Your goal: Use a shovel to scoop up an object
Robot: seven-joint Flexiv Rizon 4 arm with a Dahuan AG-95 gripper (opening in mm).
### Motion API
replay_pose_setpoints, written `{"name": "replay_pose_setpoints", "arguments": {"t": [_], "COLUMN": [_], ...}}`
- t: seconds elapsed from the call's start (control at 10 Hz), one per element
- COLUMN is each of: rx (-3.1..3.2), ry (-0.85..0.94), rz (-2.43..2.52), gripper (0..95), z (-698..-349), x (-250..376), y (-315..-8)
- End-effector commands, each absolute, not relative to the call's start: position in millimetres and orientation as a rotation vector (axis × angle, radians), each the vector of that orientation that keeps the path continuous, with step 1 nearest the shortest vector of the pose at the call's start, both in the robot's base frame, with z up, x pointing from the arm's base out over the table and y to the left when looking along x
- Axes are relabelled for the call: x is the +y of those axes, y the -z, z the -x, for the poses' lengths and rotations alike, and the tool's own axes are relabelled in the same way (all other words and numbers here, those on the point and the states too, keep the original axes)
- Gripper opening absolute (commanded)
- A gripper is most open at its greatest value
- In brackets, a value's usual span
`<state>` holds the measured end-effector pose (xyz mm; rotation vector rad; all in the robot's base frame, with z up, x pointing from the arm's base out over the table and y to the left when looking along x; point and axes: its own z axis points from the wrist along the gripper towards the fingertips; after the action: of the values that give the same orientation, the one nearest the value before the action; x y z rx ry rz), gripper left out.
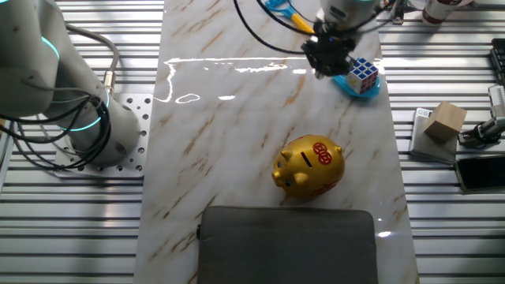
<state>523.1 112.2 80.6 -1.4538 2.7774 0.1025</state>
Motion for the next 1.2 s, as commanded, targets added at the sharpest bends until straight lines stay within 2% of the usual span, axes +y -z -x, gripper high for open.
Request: {"name": "replay_pose_setpoints", "arguments": {"t": [0.1, 0.6, 1.2], "rx": [2.585, 2.545, 2.717], "ry": [-0.105, -0.081, -0.088], "rz": [1.77, 1.832, 1.551], "gripper": [0.0, 0.0, 0.0], "z": [-535, -542, -541], "x": [85, 56, 56], "y": [-78, -73, -73]}}
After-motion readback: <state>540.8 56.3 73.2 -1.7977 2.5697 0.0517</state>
